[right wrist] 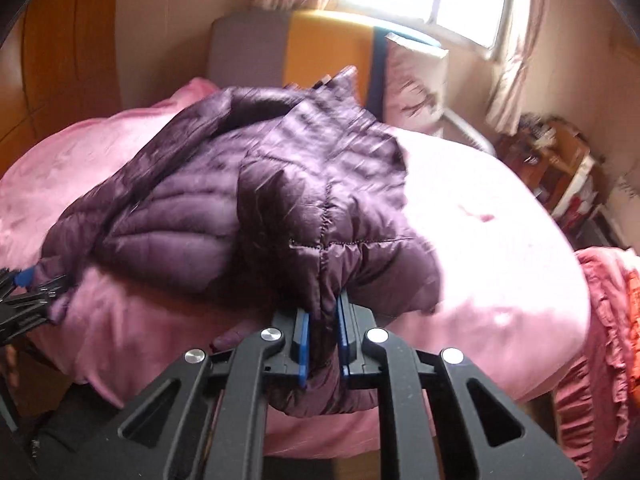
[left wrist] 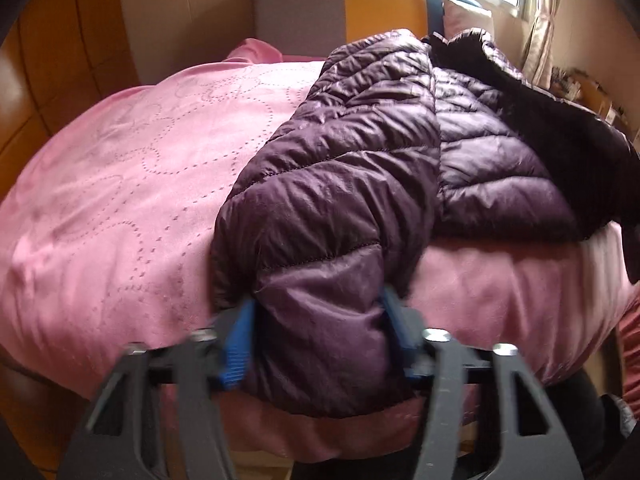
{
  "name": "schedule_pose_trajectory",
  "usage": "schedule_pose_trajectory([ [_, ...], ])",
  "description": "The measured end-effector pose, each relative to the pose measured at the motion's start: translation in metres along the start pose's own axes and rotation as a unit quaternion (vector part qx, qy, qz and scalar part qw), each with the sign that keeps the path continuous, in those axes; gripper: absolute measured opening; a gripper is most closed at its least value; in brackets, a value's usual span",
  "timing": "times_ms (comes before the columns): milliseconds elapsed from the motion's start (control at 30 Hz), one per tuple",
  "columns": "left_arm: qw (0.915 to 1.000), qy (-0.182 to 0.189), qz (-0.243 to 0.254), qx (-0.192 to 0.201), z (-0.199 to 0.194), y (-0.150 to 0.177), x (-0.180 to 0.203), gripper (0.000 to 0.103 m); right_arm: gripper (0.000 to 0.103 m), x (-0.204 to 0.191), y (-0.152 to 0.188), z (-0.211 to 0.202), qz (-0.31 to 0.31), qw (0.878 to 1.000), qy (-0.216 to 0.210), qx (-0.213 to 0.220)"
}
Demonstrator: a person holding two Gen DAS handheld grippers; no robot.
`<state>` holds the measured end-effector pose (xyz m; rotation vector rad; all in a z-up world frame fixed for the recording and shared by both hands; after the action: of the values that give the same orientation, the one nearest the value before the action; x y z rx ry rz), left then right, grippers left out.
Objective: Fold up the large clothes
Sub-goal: 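Grasp the jacket hem with the left tool while the right tool grasps the other hem edge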
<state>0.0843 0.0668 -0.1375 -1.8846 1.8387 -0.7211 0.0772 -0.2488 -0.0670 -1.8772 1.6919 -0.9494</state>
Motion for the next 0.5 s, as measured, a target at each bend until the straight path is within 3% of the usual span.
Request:
schedule_pose_trajectory([
  [67,0.9993,0.023,-0.027,0.009,-0.007,-0.012,-0.007,0.020,0.010,0.040,-0.015,-0.006,0.016,0.999,0.039,0.018],
  [200,0.9950,0.034,-0.085,0.040,-0.021,-0.052,-0.042,0.017,0.010,0.138,-0.037,0.001,0.083,0.990,0.112,0.029],
  [367,0.9901,-0.030,-0.112,0.079,-0.018,-0.113,-0.099,0.015,0.010,0.246,-0.041,0.053,0.174,0.973,0.153,-0.011],
  [500,0.9793,-0.086,-0.158,0.092,-0.002,-0.166,-0.157,0.015,0.010,0.318,-0.035,0.110,0.248,0.952,0.168,-0.069],
])
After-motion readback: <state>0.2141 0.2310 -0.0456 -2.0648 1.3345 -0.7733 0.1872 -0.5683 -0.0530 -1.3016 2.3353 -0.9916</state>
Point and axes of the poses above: each gripper's, at about its wrist camera, not at the fingertips, and z roughly the way its jaws point, x to its right, y to its underside, the point moved 10 cm from there along z, roughly the way its jaws point, and after that the axes turned 6 degrees about -z, right-handed, at the moved point
